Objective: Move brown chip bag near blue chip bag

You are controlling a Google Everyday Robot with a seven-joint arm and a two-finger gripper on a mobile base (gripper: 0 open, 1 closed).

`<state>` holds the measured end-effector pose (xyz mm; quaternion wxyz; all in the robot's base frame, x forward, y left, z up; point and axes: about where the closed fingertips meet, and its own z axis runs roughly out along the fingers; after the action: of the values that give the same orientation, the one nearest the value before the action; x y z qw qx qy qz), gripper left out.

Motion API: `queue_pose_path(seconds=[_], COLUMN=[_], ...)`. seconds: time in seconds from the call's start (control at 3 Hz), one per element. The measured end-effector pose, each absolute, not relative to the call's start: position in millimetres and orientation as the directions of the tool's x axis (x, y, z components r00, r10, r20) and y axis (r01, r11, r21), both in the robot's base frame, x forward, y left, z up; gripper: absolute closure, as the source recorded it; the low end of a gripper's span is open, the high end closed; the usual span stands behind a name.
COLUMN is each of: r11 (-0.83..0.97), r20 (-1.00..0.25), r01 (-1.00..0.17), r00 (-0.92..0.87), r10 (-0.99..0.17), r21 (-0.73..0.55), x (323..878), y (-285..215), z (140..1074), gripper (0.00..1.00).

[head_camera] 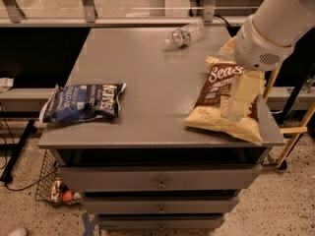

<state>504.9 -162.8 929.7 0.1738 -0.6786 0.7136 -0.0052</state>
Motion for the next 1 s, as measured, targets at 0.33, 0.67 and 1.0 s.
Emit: queue_pose_path(seconds=[0.33,0.67,1.0], r11=[0.052,0.036,0.049], r20=[-0.222,-0.200,-0.187], r01=[-0.980,-0.985,-0.989], r00=[-0.008,-0.001,-0.022], r10=[-0.975,-0.980,-0.982], r21=[-0.192,-0.171,-0.141], x=[509.4,510.3,514.4], y=[-149.6,-140.1,-139.1], z=[900.1,884.9,868.5], gripper=[0.00,0.00,0.02])
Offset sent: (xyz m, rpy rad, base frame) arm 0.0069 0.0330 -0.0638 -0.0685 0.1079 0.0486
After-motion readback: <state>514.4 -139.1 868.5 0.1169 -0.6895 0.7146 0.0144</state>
